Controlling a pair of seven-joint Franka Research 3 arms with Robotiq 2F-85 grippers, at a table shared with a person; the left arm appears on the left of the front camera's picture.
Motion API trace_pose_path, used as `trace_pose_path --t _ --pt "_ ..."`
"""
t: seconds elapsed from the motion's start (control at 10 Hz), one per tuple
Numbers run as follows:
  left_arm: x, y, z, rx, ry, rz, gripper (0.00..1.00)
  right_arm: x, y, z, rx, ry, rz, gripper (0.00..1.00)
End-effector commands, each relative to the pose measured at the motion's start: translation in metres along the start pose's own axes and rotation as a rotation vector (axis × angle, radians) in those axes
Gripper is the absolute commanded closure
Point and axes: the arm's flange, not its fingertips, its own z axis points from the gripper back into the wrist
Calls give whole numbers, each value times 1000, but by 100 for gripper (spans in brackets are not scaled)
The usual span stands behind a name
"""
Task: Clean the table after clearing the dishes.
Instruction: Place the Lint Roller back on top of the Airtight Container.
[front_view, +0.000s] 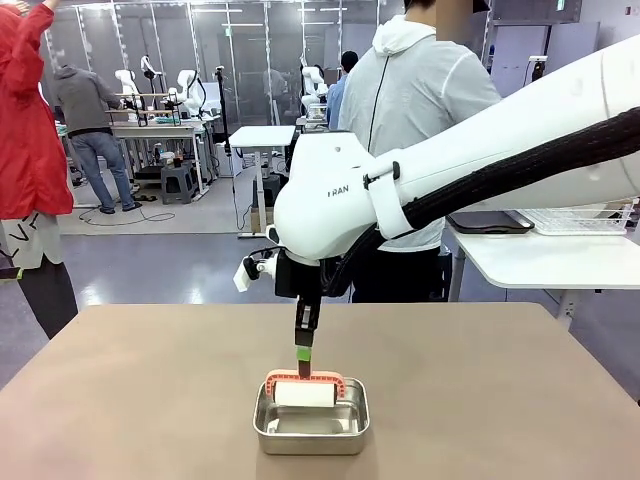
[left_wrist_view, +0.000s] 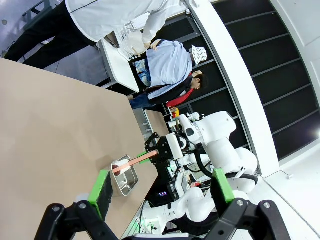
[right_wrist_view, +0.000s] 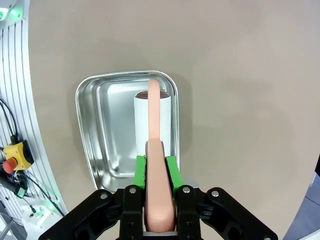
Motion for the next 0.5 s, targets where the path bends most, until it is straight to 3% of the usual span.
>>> trace_pose_path --t 0.0,0.4 --pt "-3 -3 1 0 0 0 0 3 -8 -11 32 23 17 79" --pt "-3 -3 1 0 0 0 0 -2 -37 -39 134 31 69 79"
